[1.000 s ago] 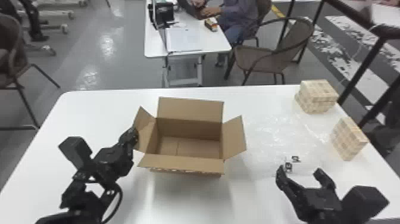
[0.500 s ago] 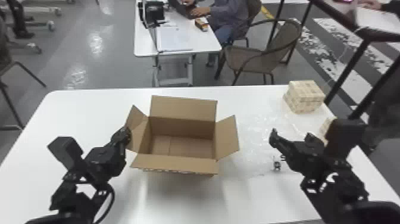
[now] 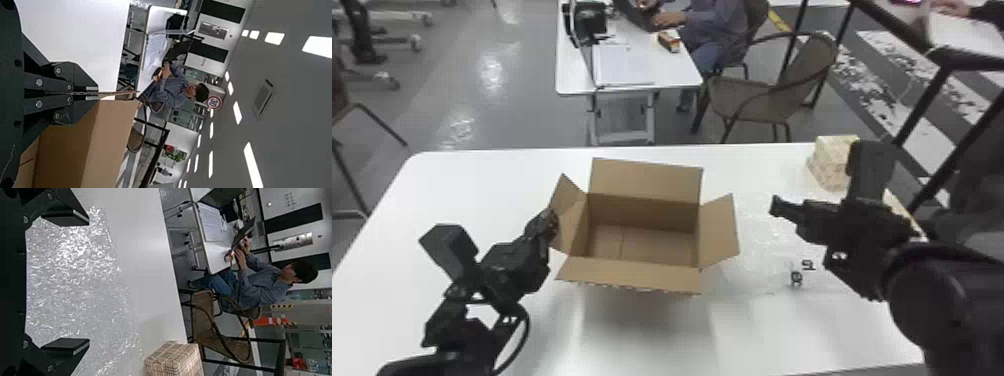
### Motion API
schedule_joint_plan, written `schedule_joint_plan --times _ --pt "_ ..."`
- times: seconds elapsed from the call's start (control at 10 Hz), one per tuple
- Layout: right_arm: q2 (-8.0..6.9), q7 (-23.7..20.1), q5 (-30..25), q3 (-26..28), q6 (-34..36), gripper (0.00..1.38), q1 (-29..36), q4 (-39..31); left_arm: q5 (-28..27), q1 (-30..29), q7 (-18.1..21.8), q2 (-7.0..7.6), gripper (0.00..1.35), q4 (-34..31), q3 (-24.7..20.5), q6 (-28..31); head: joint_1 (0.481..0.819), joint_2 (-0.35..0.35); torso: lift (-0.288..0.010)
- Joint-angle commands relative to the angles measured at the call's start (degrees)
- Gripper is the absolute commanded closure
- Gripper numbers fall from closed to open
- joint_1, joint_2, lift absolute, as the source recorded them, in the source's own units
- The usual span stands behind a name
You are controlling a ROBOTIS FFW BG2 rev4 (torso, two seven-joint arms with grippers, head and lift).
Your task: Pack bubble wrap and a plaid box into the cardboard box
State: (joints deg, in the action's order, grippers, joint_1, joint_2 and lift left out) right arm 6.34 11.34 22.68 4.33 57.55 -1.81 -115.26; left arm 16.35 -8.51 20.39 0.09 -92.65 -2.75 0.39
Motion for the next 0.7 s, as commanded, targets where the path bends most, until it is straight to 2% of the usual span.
schedule_joint_plan --times 0.0,0.1,0.2,0.4,0.6 --pt "-0.19 3.51 2.72 0.77 7.84 0.21 -4.43 0.82 0.00 0.07 0.01 -0.24 1.19 0.01 0.02 0.22 0.695 -0.069 -0.095" --pt "-0.10 4.04 3.08 2.44 14.52 0.21 -8.20 3.11 0.00 0.16 0.01 -0.24 1.19 0.01 0.28 0.31 0.695 -0.072 -0.095" --pt "0.34 4.21 2.37 2.79 17.51 0.21 -10.75 6.27 0.09 0.33 0.01 -0.24 1.19 0.01 0.46 0.40 0.695 -0.078 -0.095" --pt "0.51 6.59 2.90 2.79 18.74 0.21 -14.27 14.01 0.17 0.42 0.01 -0.24 1.19 0.01 0.72 0.48 0.695 -0.096 -0.095" --pt "1.66 6.59 4.13 2.35 21.47 0.21 -19.45 23.06 0.17 0.60 -0.17 -0.24 1.19 0.01 0.90 0.84 0.695 -0.109 -0.095"
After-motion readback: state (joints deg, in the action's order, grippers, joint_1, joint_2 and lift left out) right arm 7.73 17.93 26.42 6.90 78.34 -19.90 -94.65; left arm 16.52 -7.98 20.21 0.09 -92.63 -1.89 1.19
